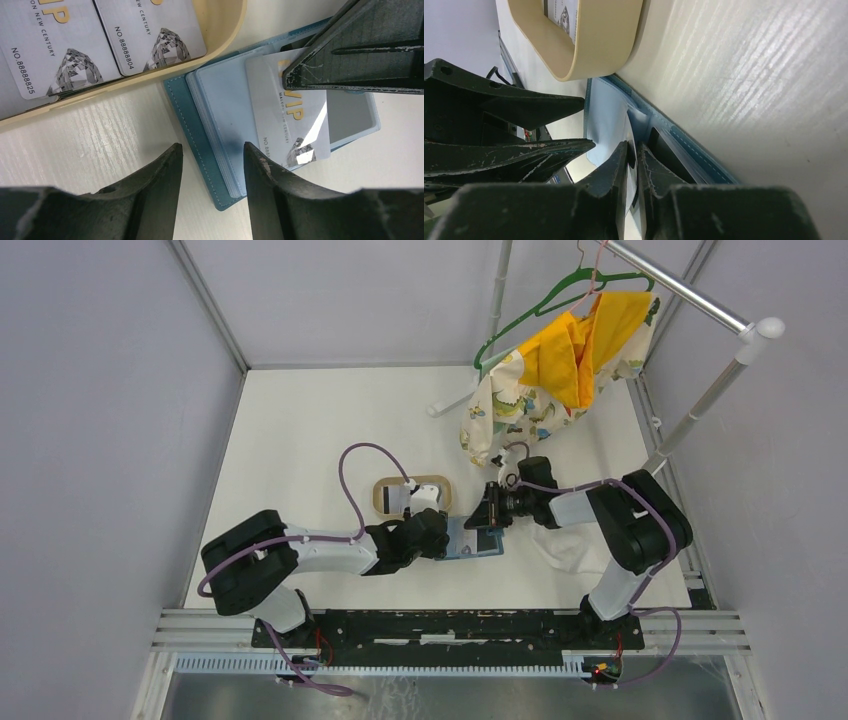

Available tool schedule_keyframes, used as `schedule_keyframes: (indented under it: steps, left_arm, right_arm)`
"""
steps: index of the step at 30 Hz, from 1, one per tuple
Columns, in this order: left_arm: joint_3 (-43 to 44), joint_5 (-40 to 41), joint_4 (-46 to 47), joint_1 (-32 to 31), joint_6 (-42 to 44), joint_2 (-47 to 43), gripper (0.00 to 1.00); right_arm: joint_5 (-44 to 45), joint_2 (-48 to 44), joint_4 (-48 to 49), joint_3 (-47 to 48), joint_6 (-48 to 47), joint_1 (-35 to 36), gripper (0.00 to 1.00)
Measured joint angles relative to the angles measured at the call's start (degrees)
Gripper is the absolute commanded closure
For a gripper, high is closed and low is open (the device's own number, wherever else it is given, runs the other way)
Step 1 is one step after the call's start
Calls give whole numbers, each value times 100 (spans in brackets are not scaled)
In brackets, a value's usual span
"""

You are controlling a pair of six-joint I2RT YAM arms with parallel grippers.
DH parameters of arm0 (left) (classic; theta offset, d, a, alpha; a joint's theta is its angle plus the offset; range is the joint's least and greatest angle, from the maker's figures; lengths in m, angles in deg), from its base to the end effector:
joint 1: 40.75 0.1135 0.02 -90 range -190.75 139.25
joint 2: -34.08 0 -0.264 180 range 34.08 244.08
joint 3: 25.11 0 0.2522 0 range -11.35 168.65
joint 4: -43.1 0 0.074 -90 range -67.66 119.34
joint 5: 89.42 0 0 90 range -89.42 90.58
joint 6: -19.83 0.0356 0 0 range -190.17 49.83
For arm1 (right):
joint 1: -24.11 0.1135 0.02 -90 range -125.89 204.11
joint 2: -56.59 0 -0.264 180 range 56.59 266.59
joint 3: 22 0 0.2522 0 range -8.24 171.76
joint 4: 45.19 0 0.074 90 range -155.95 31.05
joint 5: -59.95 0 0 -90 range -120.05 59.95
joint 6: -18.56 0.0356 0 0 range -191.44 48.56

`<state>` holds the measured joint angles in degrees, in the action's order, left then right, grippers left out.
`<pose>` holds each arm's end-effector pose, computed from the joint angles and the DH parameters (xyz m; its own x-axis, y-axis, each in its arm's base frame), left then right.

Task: Put the credit cards into the card holder
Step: Insert the credit card into the card holder.

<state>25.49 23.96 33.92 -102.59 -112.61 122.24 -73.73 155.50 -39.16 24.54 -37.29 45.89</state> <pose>0.1467 -0.2442 0.1459 -0.7131 0.0197 -0.7008 0.2706 0.9299 -0.2492 0.2544 0.1281 0.1024 -0.9552 0.0555 -0.2909 -0.2114 0.5601 0.8010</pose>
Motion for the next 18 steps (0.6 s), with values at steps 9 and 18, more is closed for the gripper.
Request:
schedule_keyframes:
  steps: [9, 18]
  left_arm:
    - [9, -11, -28, 0, 2, -22, 45]
    - [9, -463, 0, -66, 2, -826, 45]
  right_arm:
    - [-205, 162, -308, 289, -229, 37, 74]
    - [-286, 199, -472, 391, -407, 42, 73]
